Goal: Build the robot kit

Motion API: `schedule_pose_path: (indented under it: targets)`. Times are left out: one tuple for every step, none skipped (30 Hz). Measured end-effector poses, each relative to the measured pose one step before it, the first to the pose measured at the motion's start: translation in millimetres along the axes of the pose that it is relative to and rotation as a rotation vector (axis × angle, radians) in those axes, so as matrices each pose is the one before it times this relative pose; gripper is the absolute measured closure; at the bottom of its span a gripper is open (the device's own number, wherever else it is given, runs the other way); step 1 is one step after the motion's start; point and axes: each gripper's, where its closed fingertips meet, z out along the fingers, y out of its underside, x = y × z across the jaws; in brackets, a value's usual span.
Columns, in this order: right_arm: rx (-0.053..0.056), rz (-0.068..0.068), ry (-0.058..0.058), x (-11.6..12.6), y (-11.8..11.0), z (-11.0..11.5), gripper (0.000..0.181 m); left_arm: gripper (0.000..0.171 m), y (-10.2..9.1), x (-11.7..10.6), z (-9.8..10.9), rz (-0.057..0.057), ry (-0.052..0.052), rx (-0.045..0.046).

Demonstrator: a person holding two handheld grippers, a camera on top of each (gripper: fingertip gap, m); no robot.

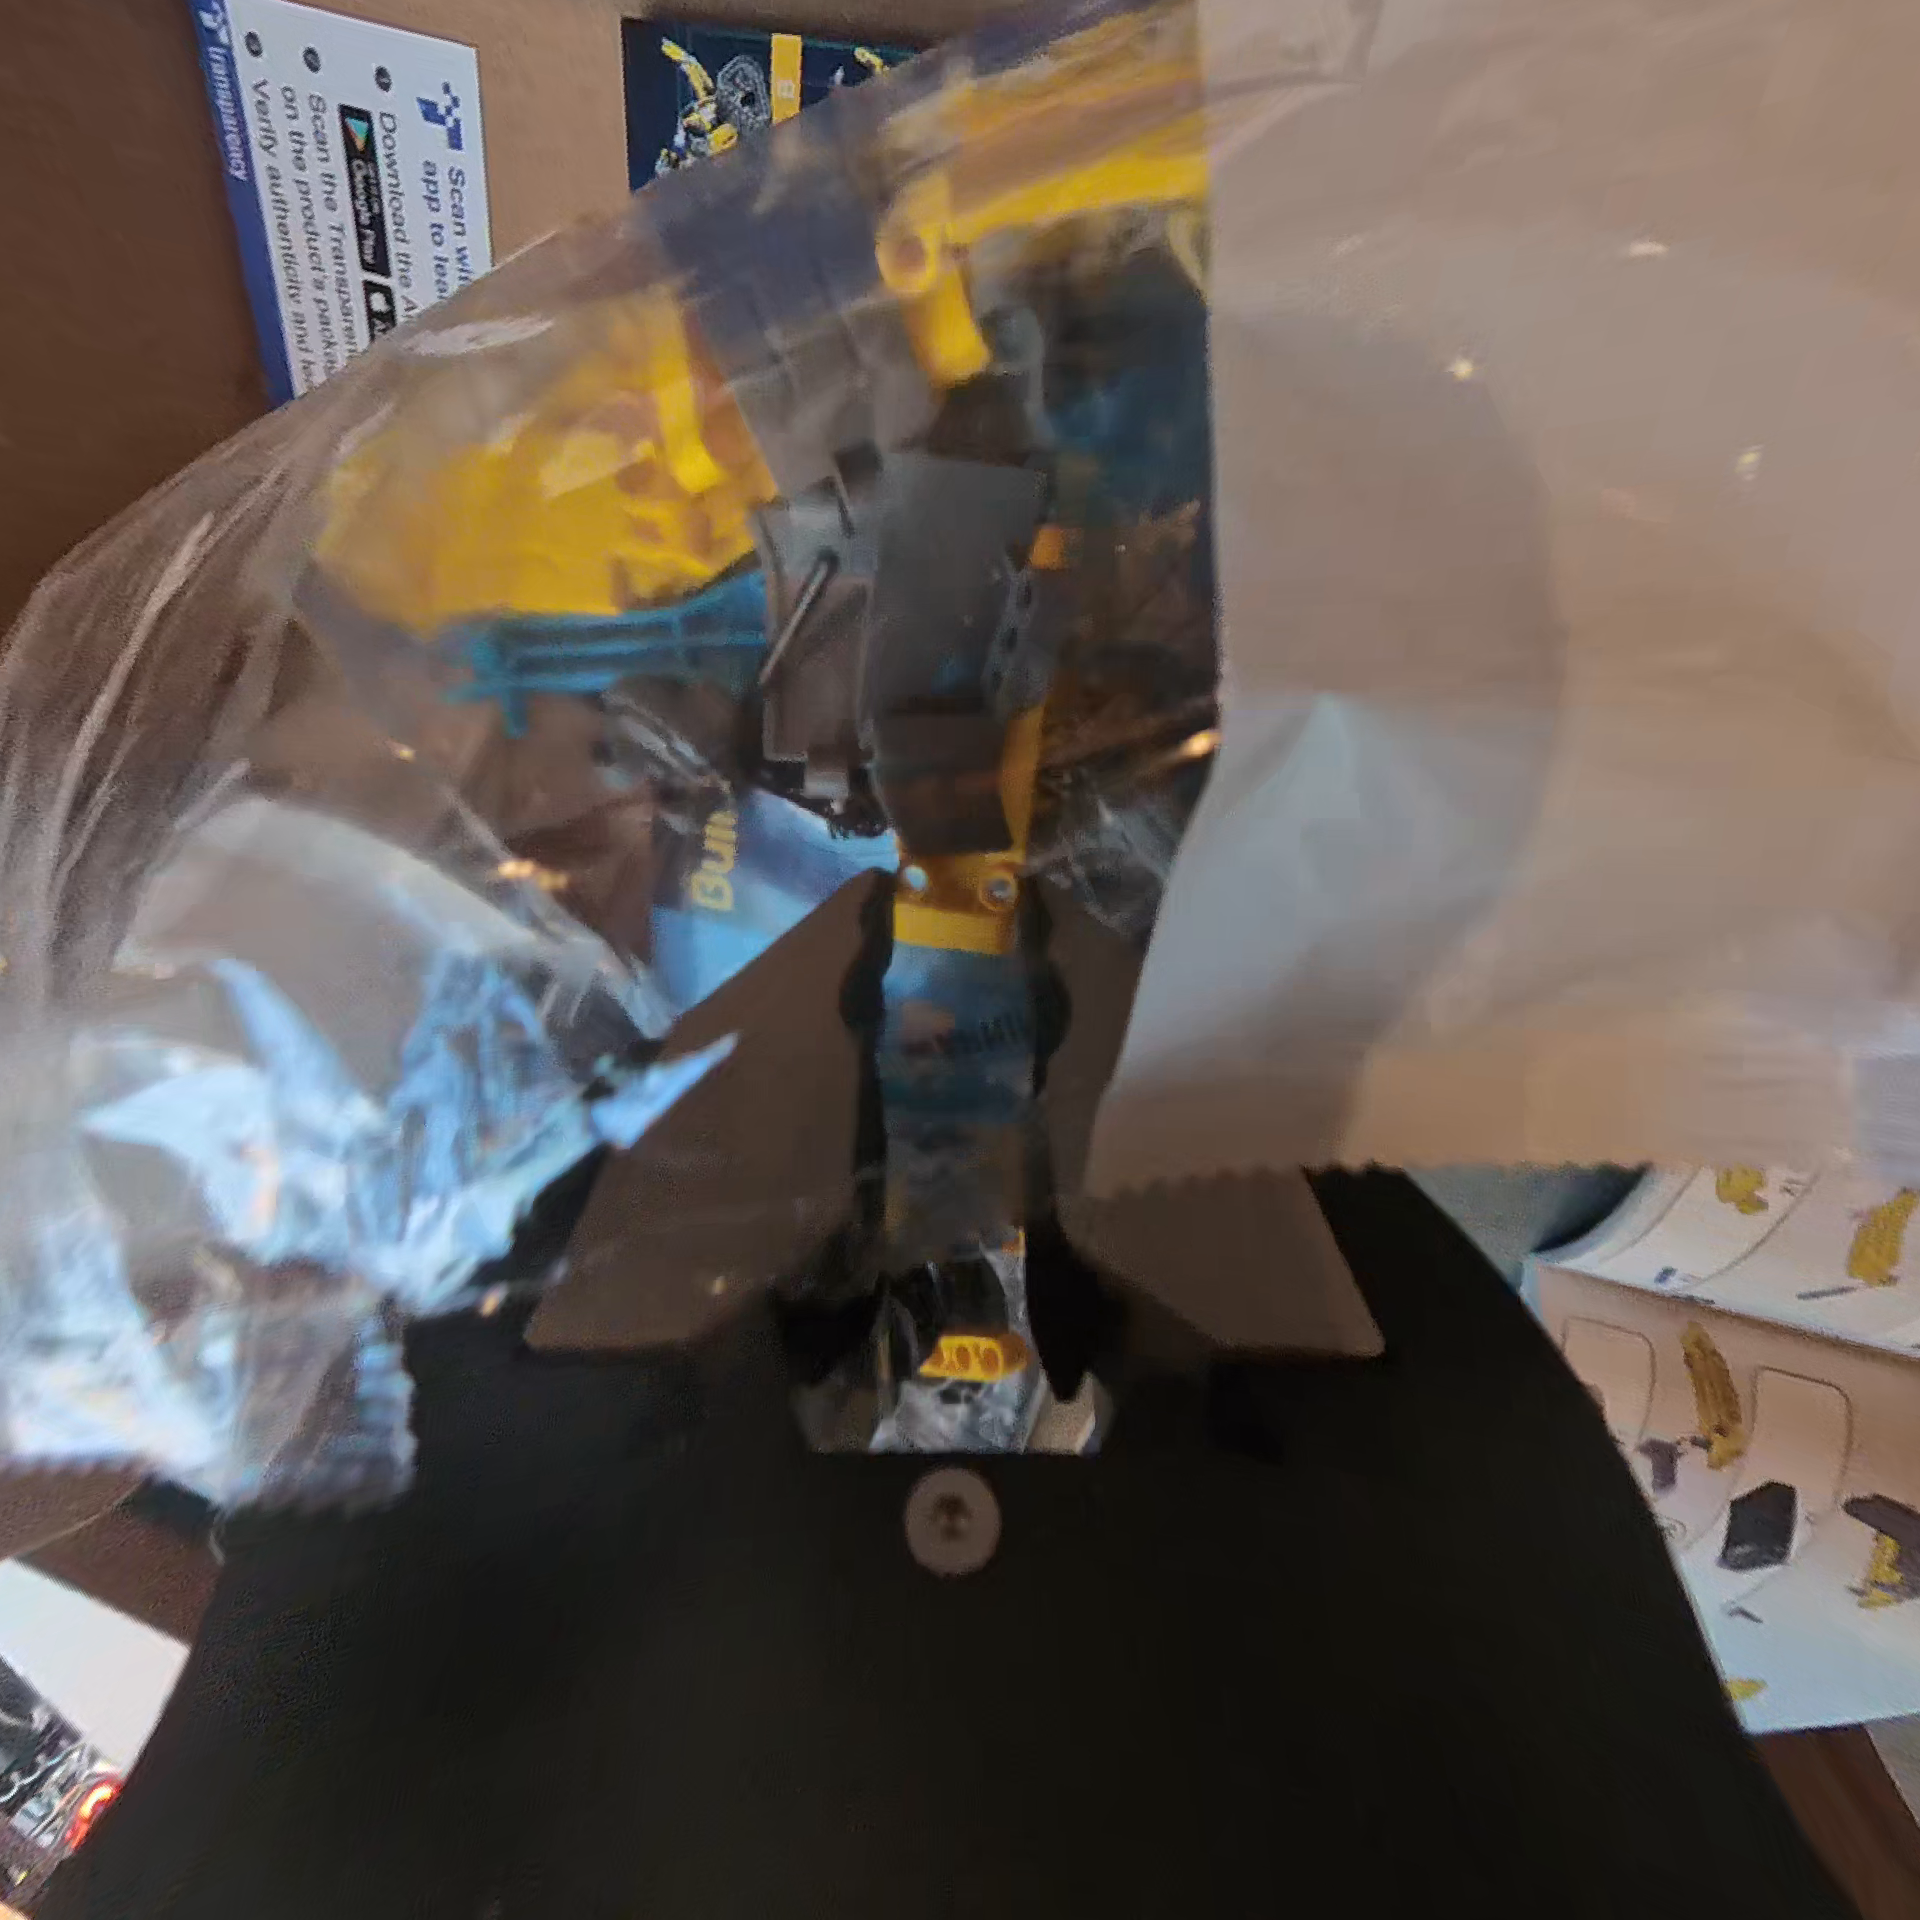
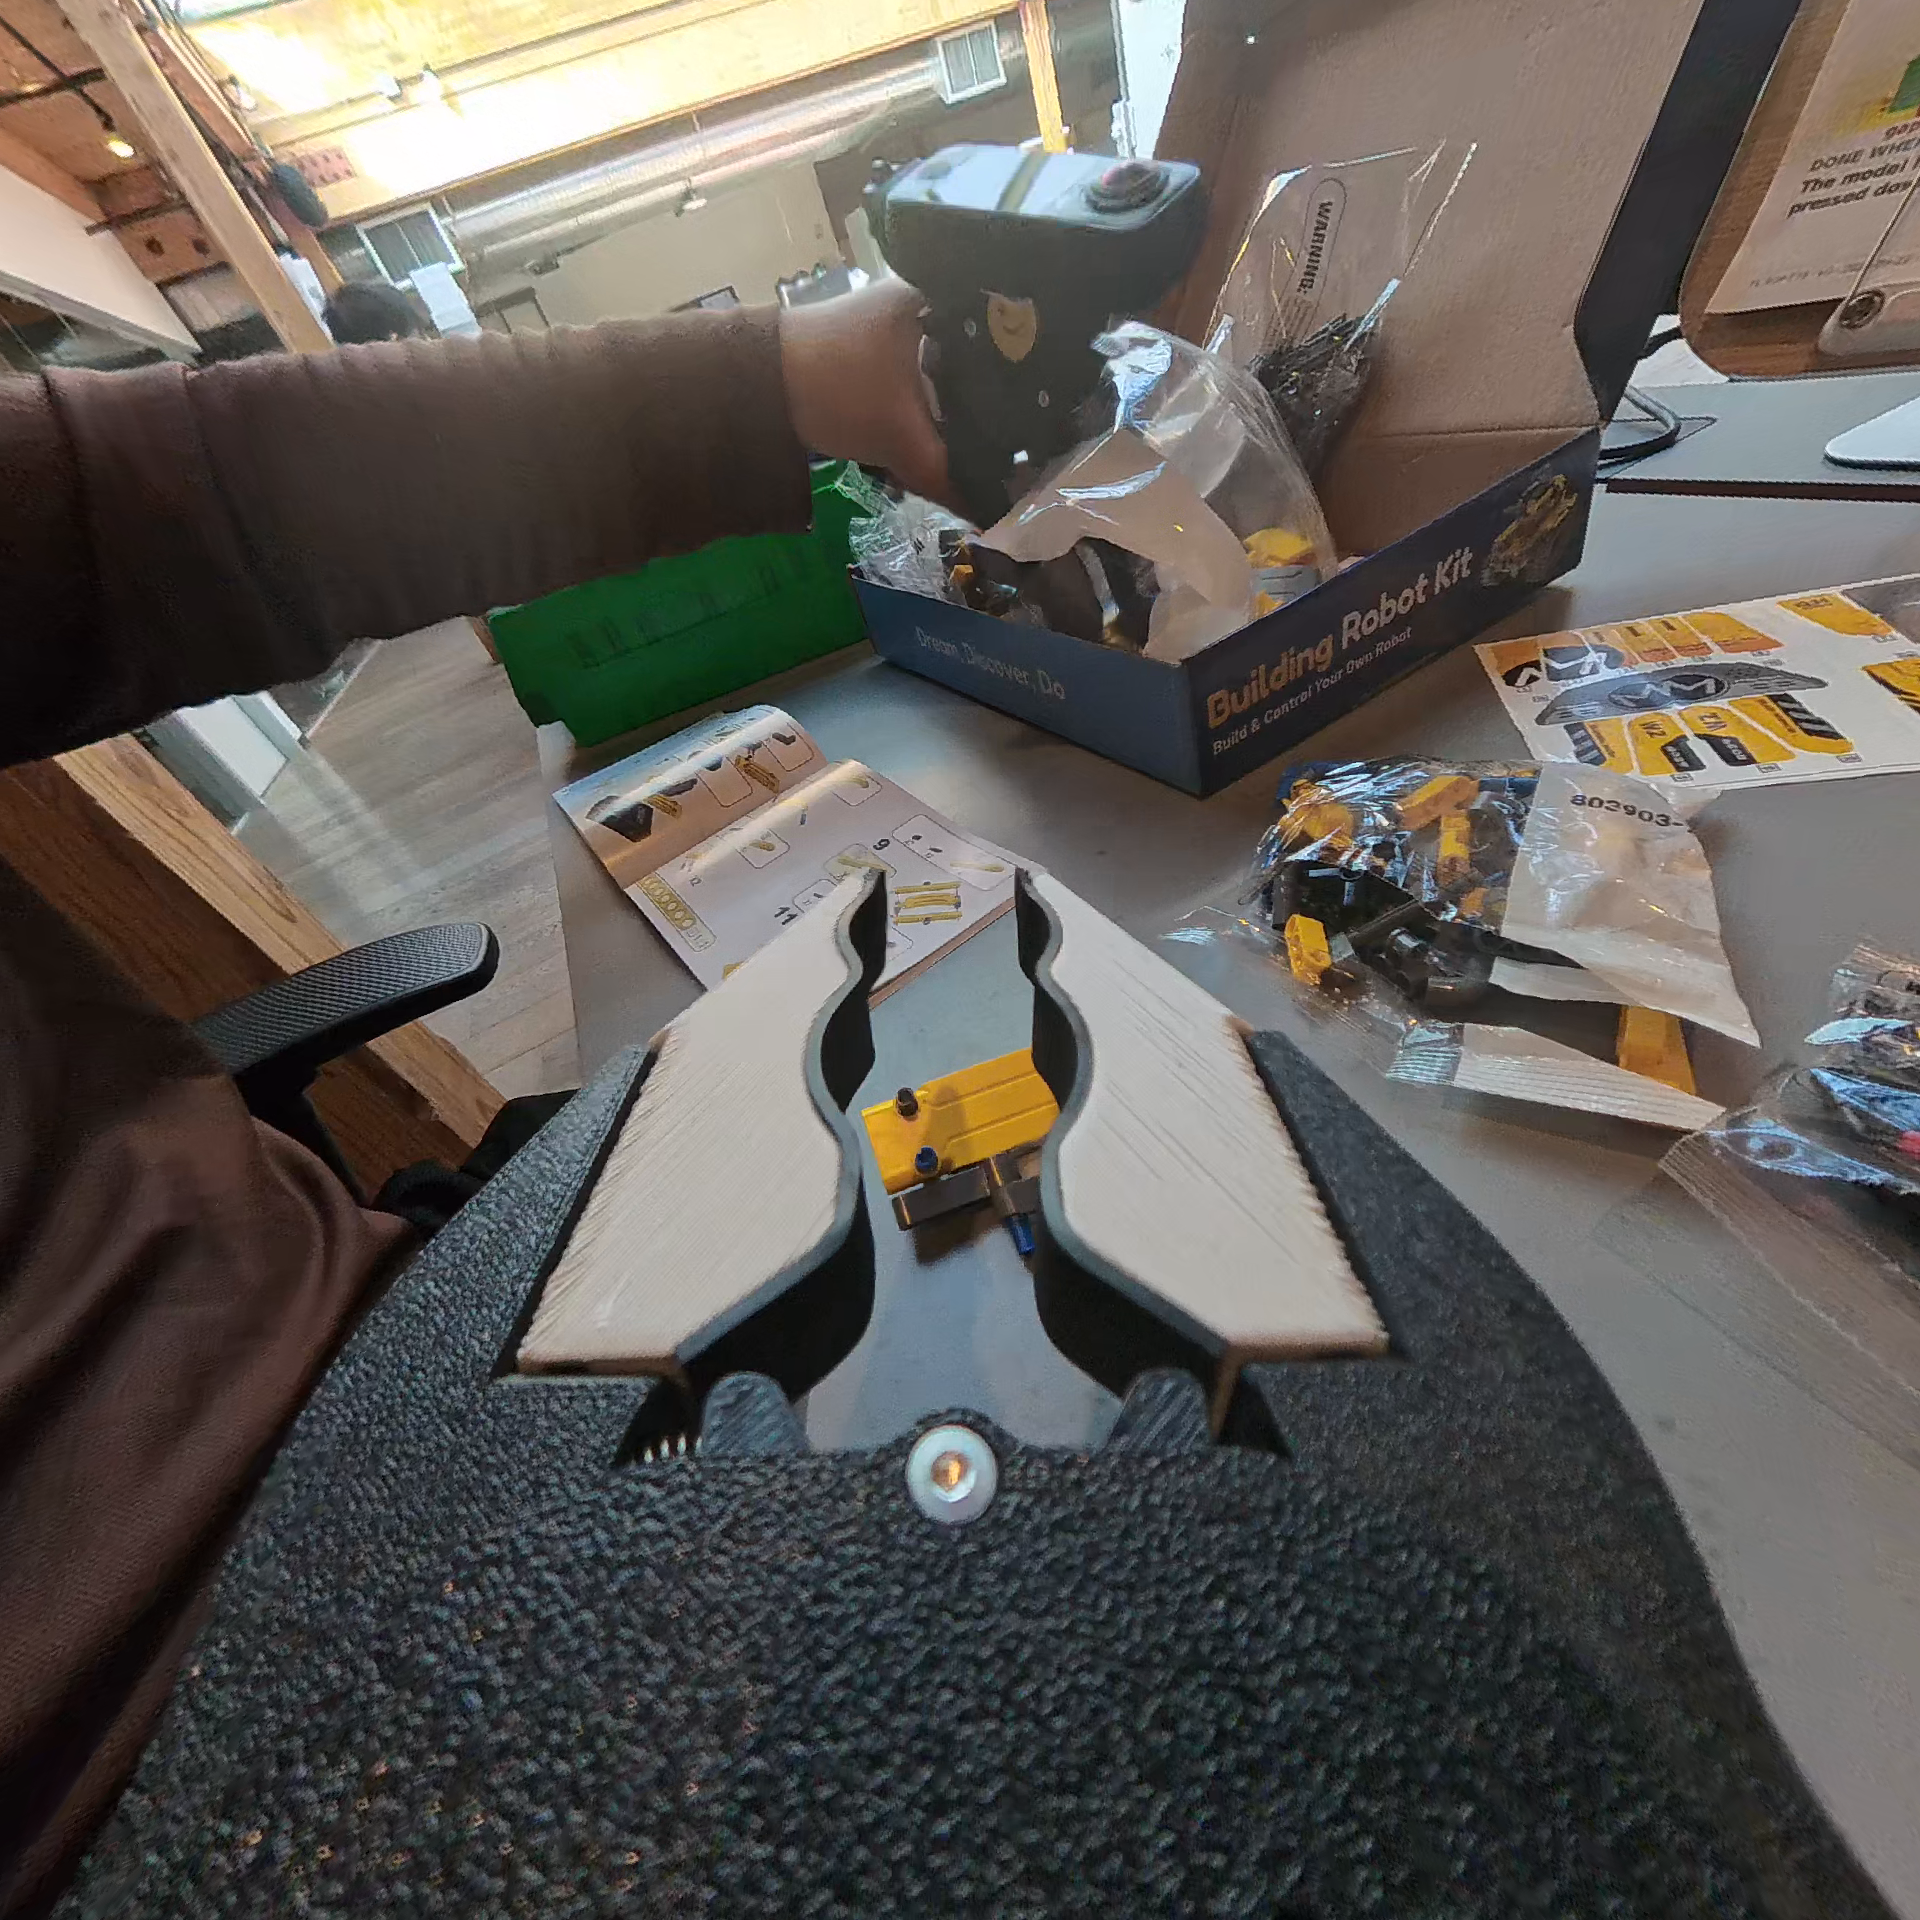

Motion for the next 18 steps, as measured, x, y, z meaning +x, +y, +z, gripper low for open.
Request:
schedule_pose_path:
  targets:
    - [-0.0010, -0.0004, -0.0016, -0.47, 0.20, 0.16, 0.156, 0.151, 1.81, -1.44, -5.03, 0.0001, -0.0117, -0.00511]
    - [-0.0016, -0.0016, -0.0003, -0.21, 0.17, 0.21, 0.156, 0.150, 2.17, -1.19, -5.01, 0.0001, -0.0113, -0.00684]
    - [-0.0017, -0.0011, -0.0006, -0.17, 0.27, 0.10, 0.156, 0.150, 2.29, -0.38, -4.55, 0.0006, -0.0077, -0.00615]
    - [-0.0014, -0.0003, -0.0012, -0.21, 0.18, 0.21, 0.156, 0.151, 2.12, -0.14, -3.99, 0.0032, -0.0094, -0.00429]
    - [-0.0001, 0.0008, -0.0015, -0.26, 0.00, 0.09, 0.156, 0.151, 1.93, 0.96, -2.43, 0.0064, -0.0053, -0.00269]
    - [0.0014, 0.0022, -0.0030, -0.44, -0.13, 0.09, 0.156, 0.151, 2.29, 1.72, -0.78, 0.0072, -0.0027, -0.00527]
    - [0.0014, 0.0029, -0.0043, -0.68, -0.13, 0.09, 0.156, 0.150, 2.63, 0.61, 0.69, 0.0089, -0.0107, -0.01058]
    - [0.0003, 0.0019, -0.0030, -0.49, 0.01, 0.33, 0.156, 0.150, 3.09, 0.28, 1.04, 0.0115, -0.0136, -0.01613]
    - [-0.0010, 0.0000, -0.0019, -0.51, 0.18, 0.27, 0.156, 0.150, 2.86, 0.06, 0.67, 0.0111, -0.0156, -0.01655]
    - [-0.0016, -0.0015, -0.0006, -0.52, 0.24, 0.37, 0.156, 0.150, 1.50, 0.63, -0.23, 0.0084, -0.0124, -0.00849]
    - [-0.0014, -0.0019, -0.0001, -0.43, 0.21, 0.38, 0.156, 0.150, -0.03, 1.35, -1.26, 0.0046, -0.0062, 0.00068]
    - [-0.0013, -0.0021, 0.0007, -0.33, 0.22, 0.19, 0.156, 0.150, -0.77, 1.13, -1.89, 0.0018, -0.0058, 0.00763]
    - [-0.0010, -0.0020, 0.0021, -0.05, 0.15, 0.20, 0.156, 0.150, -0.91, 0.61, -1.75, -0.0007, -0.0045, 0.00839]
    - [-0.0002, -0.0007, 0.0017, 0.20, 0.06, 0.00, 0.157, 0.150, -0.45, 0.14, -1.32, -0.0025, -0.0044, 0.00541]
    - [0.0001, 0.0010, 0.0012, 0.19, -0.04, -0.01, 0.157, 0.150, 0.01, -0.80, -0.92, -0.0009, -0.0075, 0.00305]
    - [0.0002, 0.0020, 0.0009, 0.30, -0.01, -0.02, 0.157, 0.150, 0.53, -1.28, -0.64, 0.0023, -0.0109, 0.00082]
    - [0.0004, 0.0020, 0.0011, 0.43, -0.06, -0.02, 0.157, 0.150, 1.05, -0.97, -0.43, 0.0042, -0.0095, -0.00242]
    - [0.0004, 0.0013, 0.0011, 0.27, -0.02, 0.01, 0.157, 0.150, 1.53, -0.61, -0.45, 0.0037, -0.0070, -0.00437]
